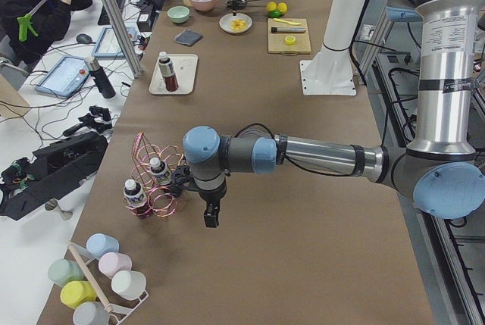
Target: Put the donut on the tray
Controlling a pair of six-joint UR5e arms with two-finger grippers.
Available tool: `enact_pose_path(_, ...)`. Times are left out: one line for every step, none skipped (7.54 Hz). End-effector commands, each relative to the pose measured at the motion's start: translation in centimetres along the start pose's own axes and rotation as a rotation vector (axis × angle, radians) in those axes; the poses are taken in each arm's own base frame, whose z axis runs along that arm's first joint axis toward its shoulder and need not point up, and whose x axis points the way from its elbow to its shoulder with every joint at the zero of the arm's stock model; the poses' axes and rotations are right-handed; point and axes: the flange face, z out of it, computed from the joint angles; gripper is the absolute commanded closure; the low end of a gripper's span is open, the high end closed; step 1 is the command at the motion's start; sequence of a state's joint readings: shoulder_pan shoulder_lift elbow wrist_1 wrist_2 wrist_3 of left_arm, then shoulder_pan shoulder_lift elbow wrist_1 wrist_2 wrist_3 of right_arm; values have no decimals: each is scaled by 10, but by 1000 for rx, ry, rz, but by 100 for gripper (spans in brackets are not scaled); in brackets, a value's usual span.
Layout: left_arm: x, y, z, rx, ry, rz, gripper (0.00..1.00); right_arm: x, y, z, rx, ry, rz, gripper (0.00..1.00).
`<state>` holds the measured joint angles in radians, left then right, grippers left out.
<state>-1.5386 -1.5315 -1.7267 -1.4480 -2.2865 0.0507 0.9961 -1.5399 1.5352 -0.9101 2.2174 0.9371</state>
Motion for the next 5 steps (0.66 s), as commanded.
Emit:
enact_pose_path(-3,4,3,-8,0,-5,2,-2,3,4,-4,6,51,67)
enact_pose_path(-4,5,4,-10,0,-8,2,-6,7,9,-15,7,43,77)
enact_pose_path(-5,7,6,-13,0,-10,2,-6,10,12,-22,11,40,78)
enact_pose_path(-5,7,5,-12,0,-11,2,-5,13,14,-26,12,37,80)
enact_pose_path(-6,9,6,-14,0,-13,2,-7,14,13,-28,7,36,91)
